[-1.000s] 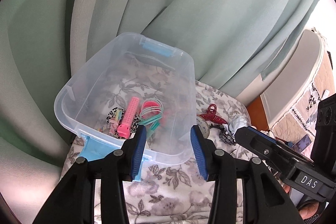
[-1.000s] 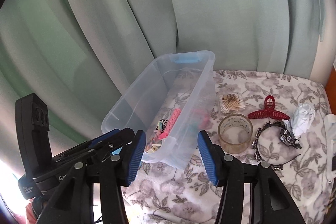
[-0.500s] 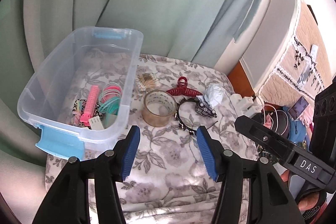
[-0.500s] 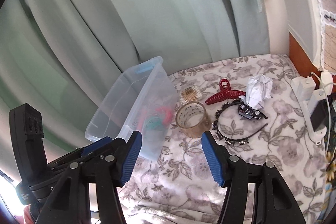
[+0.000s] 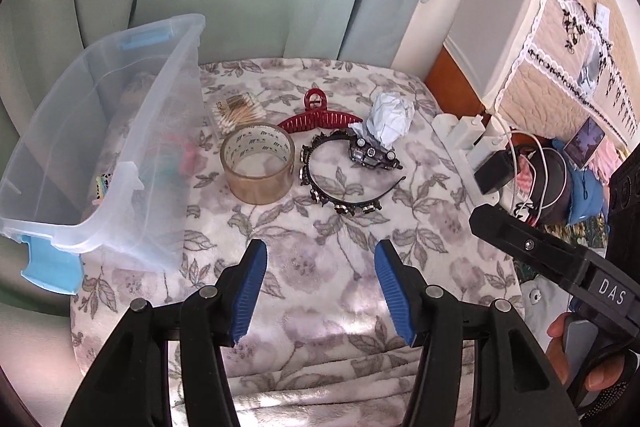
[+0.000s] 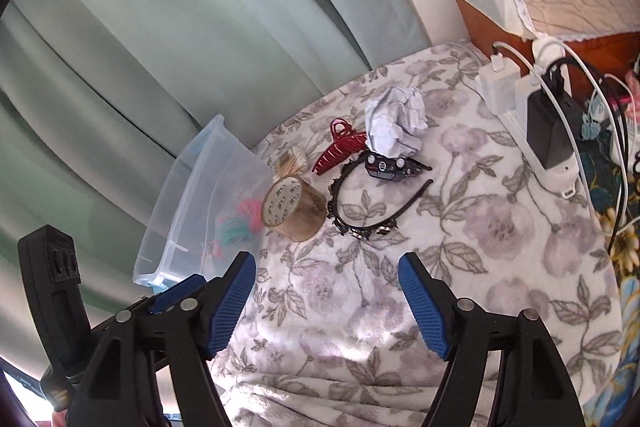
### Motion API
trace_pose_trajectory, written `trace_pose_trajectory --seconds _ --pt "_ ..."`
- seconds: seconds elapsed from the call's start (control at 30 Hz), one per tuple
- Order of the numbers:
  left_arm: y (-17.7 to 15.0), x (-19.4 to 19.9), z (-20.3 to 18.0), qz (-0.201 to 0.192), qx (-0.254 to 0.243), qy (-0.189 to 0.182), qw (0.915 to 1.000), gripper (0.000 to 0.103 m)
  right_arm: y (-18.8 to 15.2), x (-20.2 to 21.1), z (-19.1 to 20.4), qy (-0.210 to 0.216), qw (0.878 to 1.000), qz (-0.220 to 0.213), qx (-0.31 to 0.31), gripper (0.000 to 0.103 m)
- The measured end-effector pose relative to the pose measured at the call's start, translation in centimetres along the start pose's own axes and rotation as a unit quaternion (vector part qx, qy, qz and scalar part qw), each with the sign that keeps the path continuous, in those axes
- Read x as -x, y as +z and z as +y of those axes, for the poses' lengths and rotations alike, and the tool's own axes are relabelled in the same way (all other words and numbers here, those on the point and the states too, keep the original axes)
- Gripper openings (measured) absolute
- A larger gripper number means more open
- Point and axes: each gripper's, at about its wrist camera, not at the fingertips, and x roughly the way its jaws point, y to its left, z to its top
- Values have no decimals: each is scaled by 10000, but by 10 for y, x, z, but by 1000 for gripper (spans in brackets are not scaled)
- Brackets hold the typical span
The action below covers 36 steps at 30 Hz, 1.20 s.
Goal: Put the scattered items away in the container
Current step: 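Move both tools back toward the tape roll and crumpled paper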
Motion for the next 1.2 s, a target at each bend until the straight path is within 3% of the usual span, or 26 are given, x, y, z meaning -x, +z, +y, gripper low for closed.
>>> trace_pose_trajectory --seconds 0.27,0.67,0.83,1.2 --pt "-8 -44 2 614 96 80 9980 57 -4 -19 -43 -148 9980 266 -557 96" --pt "-3 -74 13 647 -69 516 9965 58 -11 -48 -65 -549 9939 737 -605 97" --pt "13 -81 20 459 -54 748 9961 58 -10 -59 -62 -599 9940 761 -515 94" --pt "56 -108 23 191 -190 989 9947 58 -5 -83 -59 -702 9926 883 -460 76"
